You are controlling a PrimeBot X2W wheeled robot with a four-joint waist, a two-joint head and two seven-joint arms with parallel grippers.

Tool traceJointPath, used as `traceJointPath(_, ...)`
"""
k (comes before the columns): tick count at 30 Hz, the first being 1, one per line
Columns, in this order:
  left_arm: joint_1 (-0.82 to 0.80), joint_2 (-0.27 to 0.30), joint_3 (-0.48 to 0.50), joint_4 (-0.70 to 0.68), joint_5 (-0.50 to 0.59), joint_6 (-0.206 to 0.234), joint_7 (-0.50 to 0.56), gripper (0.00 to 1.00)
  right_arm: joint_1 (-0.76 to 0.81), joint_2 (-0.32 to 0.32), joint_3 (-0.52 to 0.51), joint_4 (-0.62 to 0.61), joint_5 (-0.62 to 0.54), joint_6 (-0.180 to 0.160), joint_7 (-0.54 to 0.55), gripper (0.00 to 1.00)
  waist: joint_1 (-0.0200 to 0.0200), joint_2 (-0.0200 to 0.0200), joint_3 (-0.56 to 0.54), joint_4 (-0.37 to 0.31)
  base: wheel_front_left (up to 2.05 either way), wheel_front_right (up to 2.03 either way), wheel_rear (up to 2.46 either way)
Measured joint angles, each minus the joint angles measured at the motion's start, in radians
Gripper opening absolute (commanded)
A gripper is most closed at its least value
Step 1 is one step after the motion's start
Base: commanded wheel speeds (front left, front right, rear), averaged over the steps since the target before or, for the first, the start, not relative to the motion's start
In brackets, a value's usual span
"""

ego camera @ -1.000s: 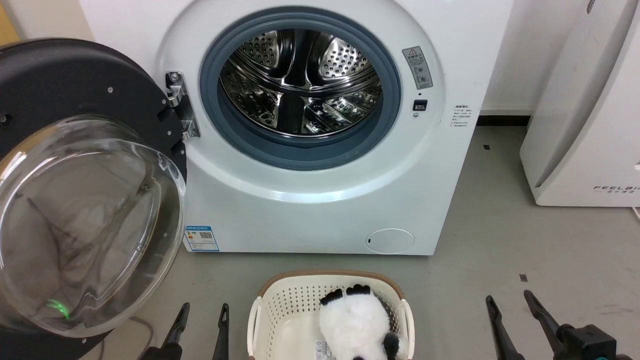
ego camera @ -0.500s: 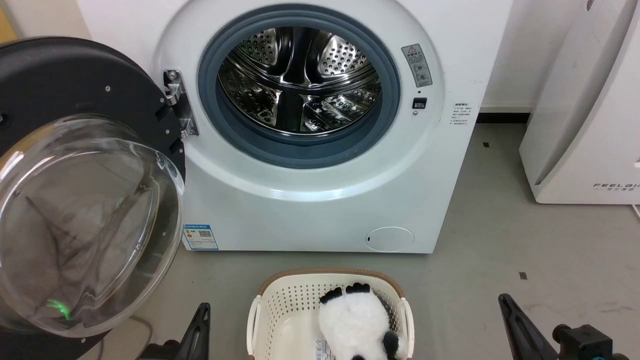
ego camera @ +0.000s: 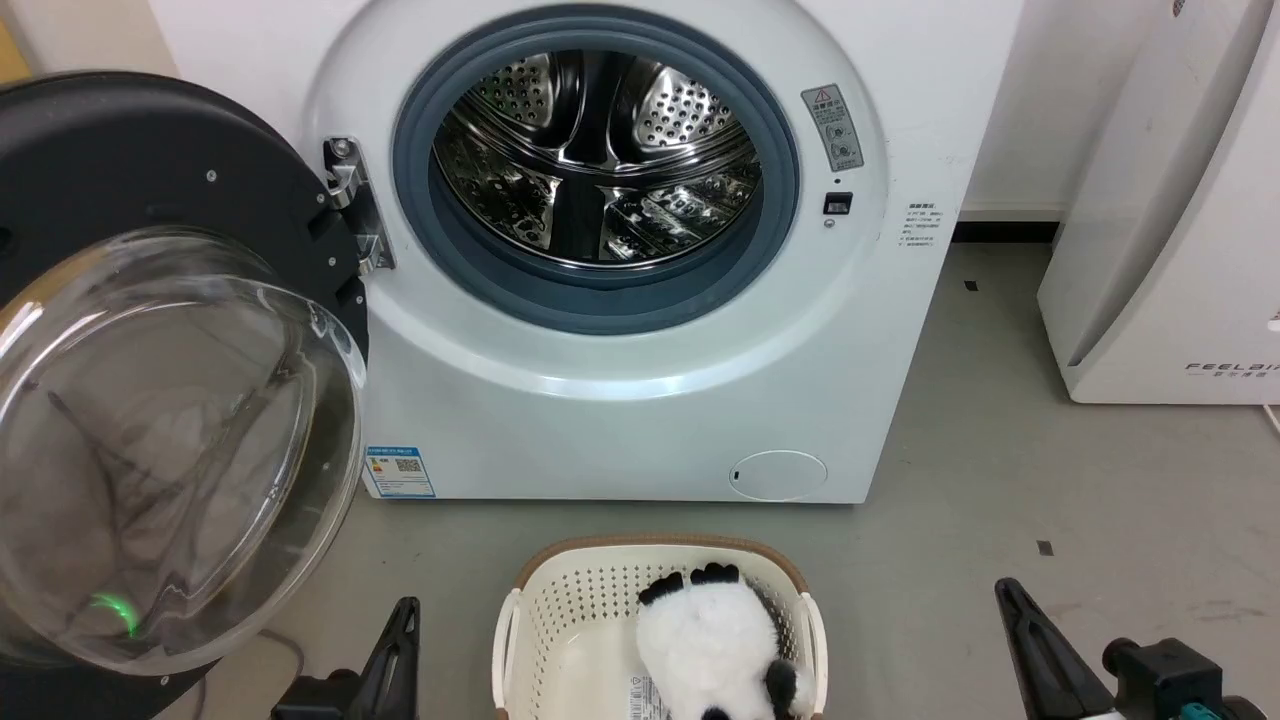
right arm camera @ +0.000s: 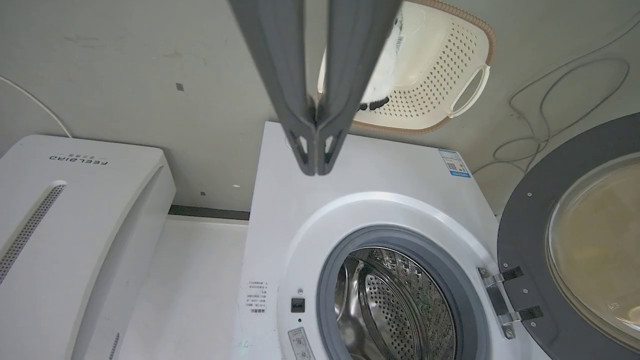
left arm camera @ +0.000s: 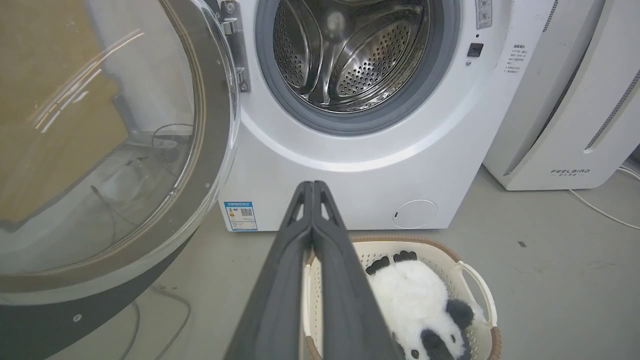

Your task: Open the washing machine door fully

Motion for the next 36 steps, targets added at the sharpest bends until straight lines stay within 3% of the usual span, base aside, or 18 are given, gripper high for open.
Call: traceJointPath(36, -0.035, -0.032, 0.048, -0.036, 0.056, -0.026, 0.07, 0.0, -0.046, 0.0, 0.003, 0.002, -0.023, 0.0, 0.018, 0.0, 0.0, 0.0, 0.012, -0.006, 0.0, 0.0, 0.0)
